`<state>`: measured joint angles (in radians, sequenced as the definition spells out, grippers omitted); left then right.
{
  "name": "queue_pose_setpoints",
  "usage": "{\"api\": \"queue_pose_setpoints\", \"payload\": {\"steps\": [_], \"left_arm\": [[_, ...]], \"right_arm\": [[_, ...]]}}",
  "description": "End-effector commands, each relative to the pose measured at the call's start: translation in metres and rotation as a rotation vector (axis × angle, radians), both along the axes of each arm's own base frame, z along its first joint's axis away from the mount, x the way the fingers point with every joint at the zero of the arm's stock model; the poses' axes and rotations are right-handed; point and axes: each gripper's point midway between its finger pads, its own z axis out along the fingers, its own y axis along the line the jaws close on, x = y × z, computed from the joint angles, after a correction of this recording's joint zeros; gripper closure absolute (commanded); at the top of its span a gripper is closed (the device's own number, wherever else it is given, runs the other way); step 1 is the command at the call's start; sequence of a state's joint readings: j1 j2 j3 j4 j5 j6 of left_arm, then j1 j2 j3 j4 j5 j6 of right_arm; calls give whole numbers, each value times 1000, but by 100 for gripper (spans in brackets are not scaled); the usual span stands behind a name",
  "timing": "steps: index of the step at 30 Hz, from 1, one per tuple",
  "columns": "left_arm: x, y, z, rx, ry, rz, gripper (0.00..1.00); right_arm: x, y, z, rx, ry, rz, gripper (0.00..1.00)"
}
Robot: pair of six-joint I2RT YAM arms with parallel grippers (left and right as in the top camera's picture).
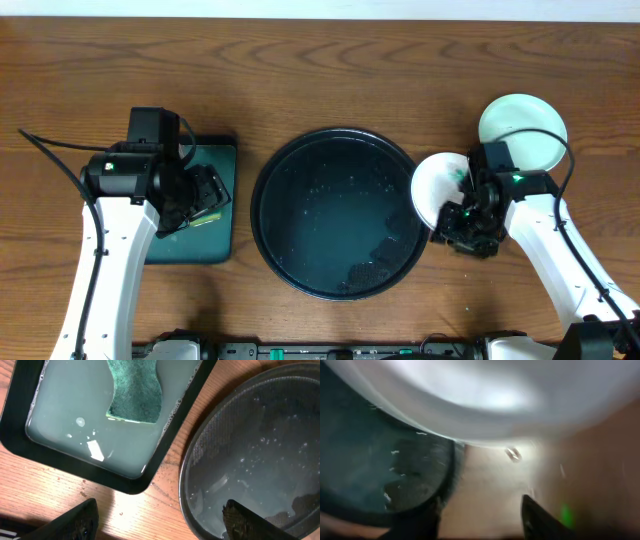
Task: Clean dirty plates on tray and stack at the side
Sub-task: 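Slide the white plate left to the center of the black tray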
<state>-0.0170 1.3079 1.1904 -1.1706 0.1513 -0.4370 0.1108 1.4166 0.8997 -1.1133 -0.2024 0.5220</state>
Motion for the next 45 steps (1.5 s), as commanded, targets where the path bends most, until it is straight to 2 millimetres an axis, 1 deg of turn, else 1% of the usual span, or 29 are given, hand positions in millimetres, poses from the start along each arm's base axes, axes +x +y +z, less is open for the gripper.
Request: {"api": "queue_pose_setpoints", "payload": {"steps": [1,4,6,9,11,13,18,21,24,27,32,38,39,40,41,42,43,45], "left_arm": [[-1,0,0,9,0,-18,20],[-1,0,0,9,1,-18,20],[-1,0,0,9,1,-18,20],[-1,0,0,9,1,-18,20],[-1,0,0,9,0,-18,20],[-1,0,0,9,1,-18,20],[-1,0,0,9,1,-18,20],[-1,0,0,9,0,-18,20],[-1,0,0,9,1,-18,20],[-1,0,0,11,0,-27,20],[-1,0,0,10,-1,-26,20],[-1,0,0,10,-1,-26,20],[-1,0,0,10,-1,-26,20],[-1,0,0,10,-1,-26,20],[-1,0,0,10,-1,-26,20],[-1,0,0,10,-1,-25,20],[-1,0,0,10,-1,-25,20],[-1,0,0,10,-1,-25,20]], "right_arm": [[-13,-14,-1,-133,112,-441,53],[-13,-13,-1,-147,130,-578,48],[-5,-14,-3,-147,108,-652,45],[5,-11,-8,-129,78,-750,44],[9,-10,-11,-122,74,-828,44],[11,-9,-16,-117,73,-913,44],[12,-8,-26,-111,78,-1035,44],[22,-8,-27,-89,46,-1075,45],[29,-12,-27,-93,13,-1133,44],[36,-15,-27,-93,-22,-1151,45],[39,-18,-31,-92,-41,-1196,45],[37,-18,-44,-79,-55,-1197,46],[37,-18,-47,-75,-60,-1197,47],[37,-18,-49,-72,-63,-1197,51],[37,-18,-50,-69,-66,-1197,60],[37,-18,-51,-67,-69,-1197,74],[37,-18,-52,-65,-71,-1197,82],[37,-18,-53,-65,-74,-1197,92]]}}
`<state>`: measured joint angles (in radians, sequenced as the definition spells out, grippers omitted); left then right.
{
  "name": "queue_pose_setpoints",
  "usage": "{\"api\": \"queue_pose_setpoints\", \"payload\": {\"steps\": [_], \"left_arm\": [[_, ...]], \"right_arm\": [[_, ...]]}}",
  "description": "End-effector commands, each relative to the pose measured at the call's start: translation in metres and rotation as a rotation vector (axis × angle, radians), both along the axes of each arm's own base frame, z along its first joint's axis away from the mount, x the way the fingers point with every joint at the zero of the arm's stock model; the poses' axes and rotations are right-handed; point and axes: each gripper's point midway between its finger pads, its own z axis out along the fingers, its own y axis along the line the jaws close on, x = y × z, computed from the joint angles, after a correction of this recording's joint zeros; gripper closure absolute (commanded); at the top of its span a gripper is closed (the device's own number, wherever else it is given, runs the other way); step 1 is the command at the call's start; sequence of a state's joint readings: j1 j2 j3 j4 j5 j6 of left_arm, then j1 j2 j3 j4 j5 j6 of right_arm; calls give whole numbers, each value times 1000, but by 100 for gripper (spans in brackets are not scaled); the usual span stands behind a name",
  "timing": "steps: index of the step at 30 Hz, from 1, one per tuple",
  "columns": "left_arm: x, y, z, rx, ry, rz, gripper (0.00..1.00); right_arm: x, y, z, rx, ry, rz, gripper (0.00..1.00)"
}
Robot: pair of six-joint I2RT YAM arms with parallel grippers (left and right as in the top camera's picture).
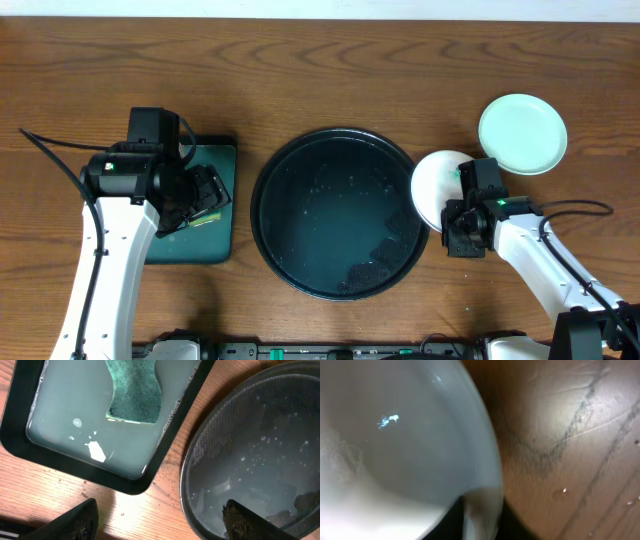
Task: Clean dirty plates on tray and stack at the side
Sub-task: 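Slide the white plate left to the center of the black tray, then grasp the sponge with the left gripper and lift it from the water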
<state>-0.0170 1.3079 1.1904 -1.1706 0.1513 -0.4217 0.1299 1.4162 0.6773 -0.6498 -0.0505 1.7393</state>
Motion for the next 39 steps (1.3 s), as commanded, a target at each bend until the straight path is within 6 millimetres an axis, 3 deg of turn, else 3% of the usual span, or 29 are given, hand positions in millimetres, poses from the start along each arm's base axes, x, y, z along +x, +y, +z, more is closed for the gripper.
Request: {"api": "queue_pose_setpoints", "payload": {"steps": [1,6,9,13,16,18,24,31,39], "left_arm": [[-1,0,0,7,1,-11,20],[-1,0,0,7,1,-11,20],[-1,0,0,7,1,-10,20],[-1,0,0,7,1,-11,20],[-1,0,0,7,1,-11,20],[-1,0,0,7,2,-11,20],[-5,0,-1,9,16,-17,20],[1,19,-3,117,-2,-1,21],[15,21,-15,131,8,-8,39]], "right_arm": [[-3,-2,-2,-18,-1,-3,98],[2,-2,-1,-25,-23,19,99],[15,0,2,-40,-81,127,98],[40,13,11,-78,-216,404,99],[63,37,25,-116,-366,682,98],[68,53,31,-130,-426,826,98],[49,93,31,-89,-475,1164,98],[24,100,19,-79,-414,1363,98],[20,127,-3,-49,-426,1519,98]]}}
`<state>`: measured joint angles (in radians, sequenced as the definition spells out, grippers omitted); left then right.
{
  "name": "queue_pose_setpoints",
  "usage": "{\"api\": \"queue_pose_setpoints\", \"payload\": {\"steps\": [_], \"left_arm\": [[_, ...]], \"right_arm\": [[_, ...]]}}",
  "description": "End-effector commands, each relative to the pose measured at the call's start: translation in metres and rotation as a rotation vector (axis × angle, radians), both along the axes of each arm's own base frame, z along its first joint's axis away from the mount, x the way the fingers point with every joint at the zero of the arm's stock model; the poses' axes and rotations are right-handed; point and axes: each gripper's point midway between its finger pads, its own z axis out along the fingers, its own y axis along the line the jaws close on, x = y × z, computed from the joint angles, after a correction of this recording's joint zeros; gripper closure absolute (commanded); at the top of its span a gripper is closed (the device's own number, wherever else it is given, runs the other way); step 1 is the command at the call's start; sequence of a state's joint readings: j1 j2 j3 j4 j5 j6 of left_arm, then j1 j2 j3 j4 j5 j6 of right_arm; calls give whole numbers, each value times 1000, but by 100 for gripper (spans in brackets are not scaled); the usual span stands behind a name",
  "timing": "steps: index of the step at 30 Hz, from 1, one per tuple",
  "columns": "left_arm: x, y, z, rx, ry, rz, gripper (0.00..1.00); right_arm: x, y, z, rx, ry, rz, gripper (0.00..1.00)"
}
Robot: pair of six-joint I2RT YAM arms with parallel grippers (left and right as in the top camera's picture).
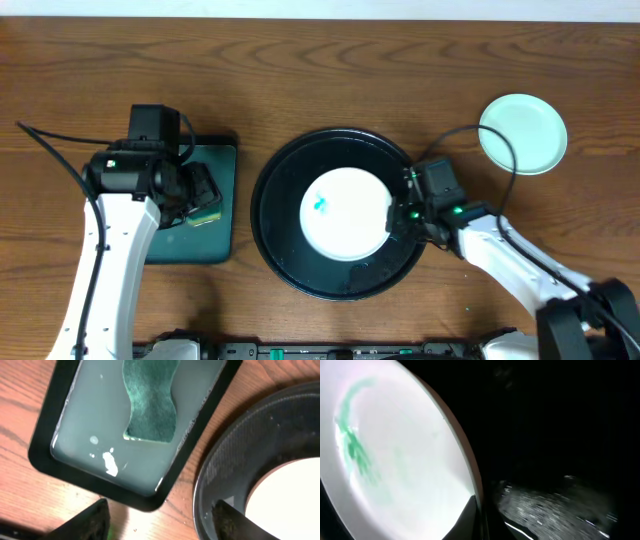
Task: Clean dirty plates on tray and stack at the side
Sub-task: 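Grasp the sponge with the left gripper and lift it from the water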
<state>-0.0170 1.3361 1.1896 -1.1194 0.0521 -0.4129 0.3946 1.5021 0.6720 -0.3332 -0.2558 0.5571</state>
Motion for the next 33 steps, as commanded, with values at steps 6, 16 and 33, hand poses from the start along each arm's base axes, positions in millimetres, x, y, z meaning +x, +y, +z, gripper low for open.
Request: {"api": "queue_pose_setpoints", "payload": {"steps": [6,16,33], "left_arm": [[23,13,-39,86,79,-14,45],[42,20,-112,83,233,39,68],[71,30,-126,26,123,26,66]], "right_arm": [[-2,14,-17,11,15,82,98],[-2,14,-17,12,12,90,98],[-1,14,-16,14,9,90,98]]}}
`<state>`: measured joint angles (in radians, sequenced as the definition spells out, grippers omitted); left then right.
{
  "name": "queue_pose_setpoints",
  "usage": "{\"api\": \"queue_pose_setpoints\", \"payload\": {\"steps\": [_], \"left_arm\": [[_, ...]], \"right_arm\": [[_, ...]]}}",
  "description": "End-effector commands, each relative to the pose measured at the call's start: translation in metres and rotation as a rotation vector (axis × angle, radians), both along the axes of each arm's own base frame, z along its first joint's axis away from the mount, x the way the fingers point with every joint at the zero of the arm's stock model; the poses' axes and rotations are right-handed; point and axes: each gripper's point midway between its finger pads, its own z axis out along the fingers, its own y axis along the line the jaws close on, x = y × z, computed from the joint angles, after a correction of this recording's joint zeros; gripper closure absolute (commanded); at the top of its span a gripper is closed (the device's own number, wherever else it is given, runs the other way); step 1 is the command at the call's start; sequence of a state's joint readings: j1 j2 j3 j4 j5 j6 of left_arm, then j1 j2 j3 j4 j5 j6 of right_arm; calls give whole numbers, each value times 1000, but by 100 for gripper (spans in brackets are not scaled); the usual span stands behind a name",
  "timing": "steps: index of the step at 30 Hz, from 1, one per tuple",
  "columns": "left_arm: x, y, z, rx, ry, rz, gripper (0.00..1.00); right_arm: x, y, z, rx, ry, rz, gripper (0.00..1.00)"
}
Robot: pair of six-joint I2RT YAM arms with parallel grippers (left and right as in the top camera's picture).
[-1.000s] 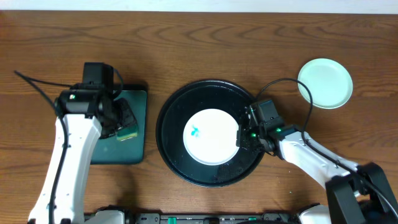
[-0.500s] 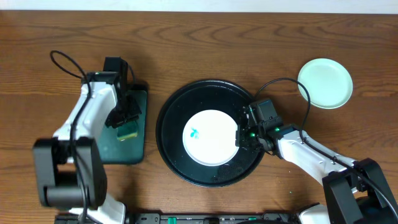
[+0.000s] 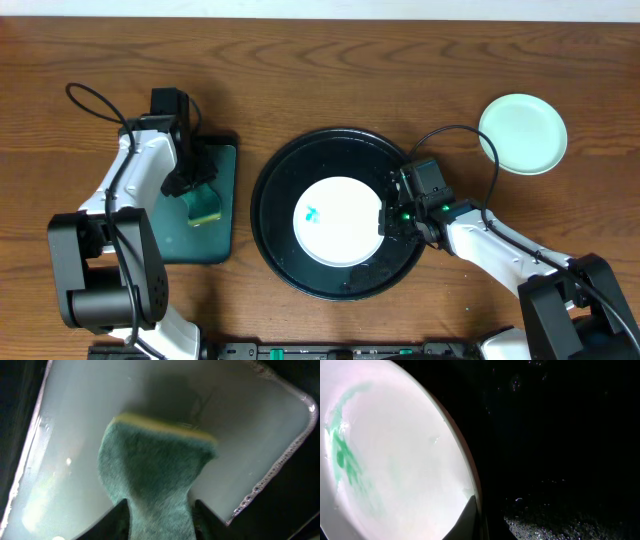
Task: Clean dirty plates on tray and stack at the side
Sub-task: 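Grasp the sponge with the left gripper and lift it from the water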
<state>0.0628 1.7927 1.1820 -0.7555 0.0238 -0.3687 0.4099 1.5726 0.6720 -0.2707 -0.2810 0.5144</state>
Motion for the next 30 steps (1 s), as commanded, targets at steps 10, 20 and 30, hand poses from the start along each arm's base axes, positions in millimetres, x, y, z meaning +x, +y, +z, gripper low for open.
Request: {"api": "queue_pose_setpoints", "payload": {"steps": [10,20,30], "left_arm": [[-25,-3,-28,-16,56,-15,52],[-22,-3,-32,-14,36,-20,92],[-25,-12,-33,-63,47,-65,93]], "right_arm": [[-3,4,-3,6,9,27,98],[-3,4,-3,6,10,27,99],[-3,4,-3,6,10,27,98]]}}
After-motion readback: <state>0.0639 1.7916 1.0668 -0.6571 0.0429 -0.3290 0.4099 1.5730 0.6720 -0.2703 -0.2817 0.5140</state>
